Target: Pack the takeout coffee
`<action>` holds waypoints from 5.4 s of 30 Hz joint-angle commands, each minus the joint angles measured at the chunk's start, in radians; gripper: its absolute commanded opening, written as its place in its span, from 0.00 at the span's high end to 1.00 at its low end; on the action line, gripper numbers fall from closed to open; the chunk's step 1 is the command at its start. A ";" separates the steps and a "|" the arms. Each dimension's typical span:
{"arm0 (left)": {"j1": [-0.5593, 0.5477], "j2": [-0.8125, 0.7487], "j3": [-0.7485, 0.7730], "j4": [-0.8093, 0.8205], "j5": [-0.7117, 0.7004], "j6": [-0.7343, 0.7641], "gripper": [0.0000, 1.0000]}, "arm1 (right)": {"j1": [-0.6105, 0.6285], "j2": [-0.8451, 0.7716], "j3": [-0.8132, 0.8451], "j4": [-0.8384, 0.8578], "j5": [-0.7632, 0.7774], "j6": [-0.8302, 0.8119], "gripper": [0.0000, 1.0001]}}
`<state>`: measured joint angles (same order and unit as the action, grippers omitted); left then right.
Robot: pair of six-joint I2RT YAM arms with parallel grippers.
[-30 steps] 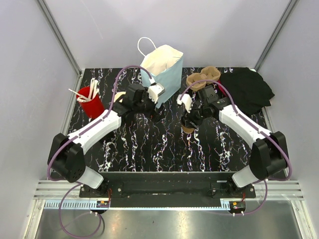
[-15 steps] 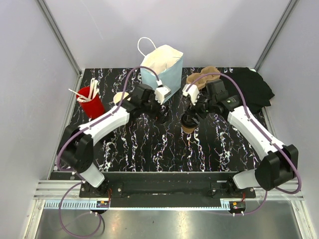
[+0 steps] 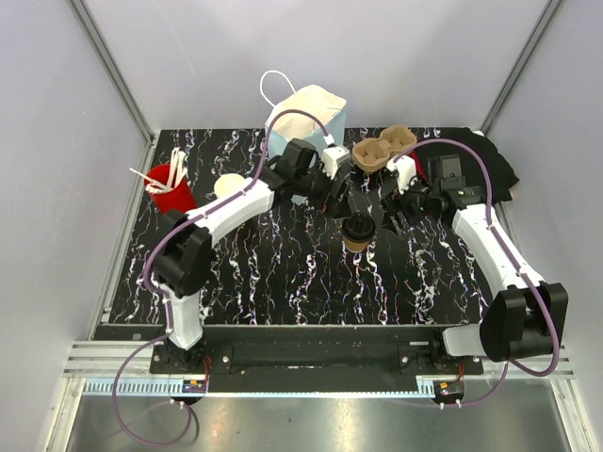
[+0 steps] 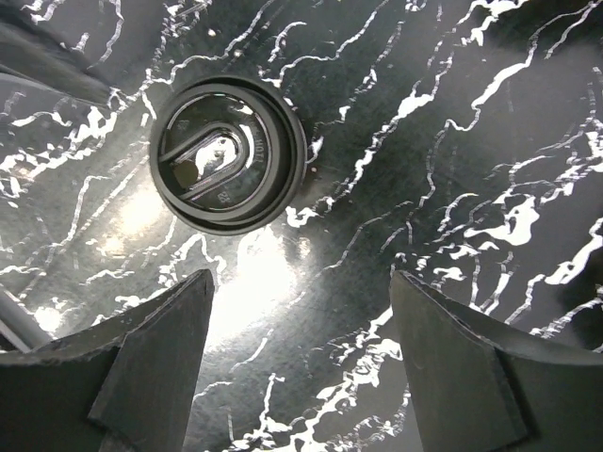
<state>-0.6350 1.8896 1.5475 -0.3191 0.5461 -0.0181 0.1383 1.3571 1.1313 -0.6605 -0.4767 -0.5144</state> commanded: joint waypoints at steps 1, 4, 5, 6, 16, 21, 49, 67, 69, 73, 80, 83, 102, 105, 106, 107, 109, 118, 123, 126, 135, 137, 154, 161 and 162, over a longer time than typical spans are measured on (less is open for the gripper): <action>0.001 0.089 0.095 0.034 0.078 -0.080 0.01 | -0.028 -0.019 -0.014 0.032 -0.077 0.048 0.20; 0.001 0.132 0.126 0.035 0.101 -0.098 0.01 | -0.043 -0.016 -0.031 0.047 -0.089 0.054 0.20; 0.003 0.143 0.132 0.034 0.106 -0.101 0.01 | -0.048 -0.016 -0.033 0.048 -0.095 0.054 0.20; 0.001 0.150 0.135 0.031 0.107 -0.106 0.01 | -0.052 -0.015 -0.034 0.048 -0.100 0.056 0.21; 0.003 0.241 0.197 0.021 0.172 -0.135 0.01 | -0.098 -0.007 -0.048 0.047 -0.148 0.059 0.23; 0.005 0.261 0.191 0.023 0.181 -0.138 0.02 | -0.101 -0.007 -0.048 0.047 -0.161 0.057 0.24; 0.027 0.302 0.080 0.133 0.295 -0.195 0.35 | -0.132 0.238 0.087 0.015 -0.419 0.097 0.38; 0.028 0.318 0.063 0.146 0.307 -0.206 0.33 | -0.206 0.482 0.194 0.029 -0.594 0.232 0.58; 0.028 0.319 0.065 0.144 0.307 -0.206 0.33 | -0.206 0.497 0.197 0.029 -0.609 0.237 0.59; 0.028 0.316 0.065 0.146 0.307 -0.209 0.33 | -0.206 0.513 0.202 0.022 -0.632 0.244 0.59; 0.028 0.312 0.057 0.149 0.308 -0.210 0.33 | -0.203 0.543 0.205 0.022 -0.674 0.255 0.59; 0.028 0.312 0.060 0.149 0.310 -0.212 0.33 | -0.195 0.548 0.202 0.021 -0.671 0.252 0.59; 0.028 0.307 0.052 0.157 0.318 -0.220 0.33 | -0.161 0.611 0.199 0.022 -0.694 0.249 0.63; 0.028 0.305 0.049 0.158 0.314 -0.217 0.33 | -0.160 0.614 0.197 0.024 -0.695 0.248 0.65; 0.029 0.305 0.048 0.158 0.313 -0.217 0.33 | -0.160 0.614 0.197 0.022 -0.694 0.248 0.66; 0.028 0.307 0.048 0.158 0.313 -0.217 0.33 | -0.160 0.619 0.196 0.022 -0.694 0.249 0.66; 0.026 0.313 0.046 0.158 0.311 -0.217 0.33 | -0.158 0.622 0.196 0.024 -0.691 0.249 0.67; 0.026 0.310 0.040 0.158 0.298 -0.210 0.33 | -0.144 0.625 0.170 0.056 -0.531 0.252 0.76; 0.026 0.302 0.036 0.152 0.288 -0.200 0.33 | -0.108 0.591 0.140 0.085 -0.421 0.254 0.77; 0.027 0.302 0.036 0.147 0.284 -0.195 0.33 | -0.101 0.586 0.139 0.096 -0.353 0.258 0.77; 0.026 0.296 0.031 0.141 0.272 -0.187 0.33 | -0.097 0.505 0.182 0.087 -0.350 0.295 0.66; 0.028 0.295 0.028 0.143 0.265 -0.187 0.33 | -0.103 0.481 0.200 0.076 -0.369 0.306 0.60; 0.040 0.292 0.026 0.158 0.249 -0.209 0.33 | -0.123 0.433 0.139 0.055 -0.533 0.398 0.39; 0.049 0.295 0.025 0.173 0.241 -0.232 0.33 | -0.120 0.461 0.110 0.056 -0.568 0.399 0.42; 0.049 0.293 0.022 0.176 0.241 -0.233 0.33 | -0.118 0.467 0.110 0.055 -0.574 0.401 0.42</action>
<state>-0.6003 2.1796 1.6009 -0.1322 0.8749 -0.2691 0.0185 1.8141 1.2476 -0.6174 -0.9943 -0.1249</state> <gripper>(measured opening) 0.672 0.589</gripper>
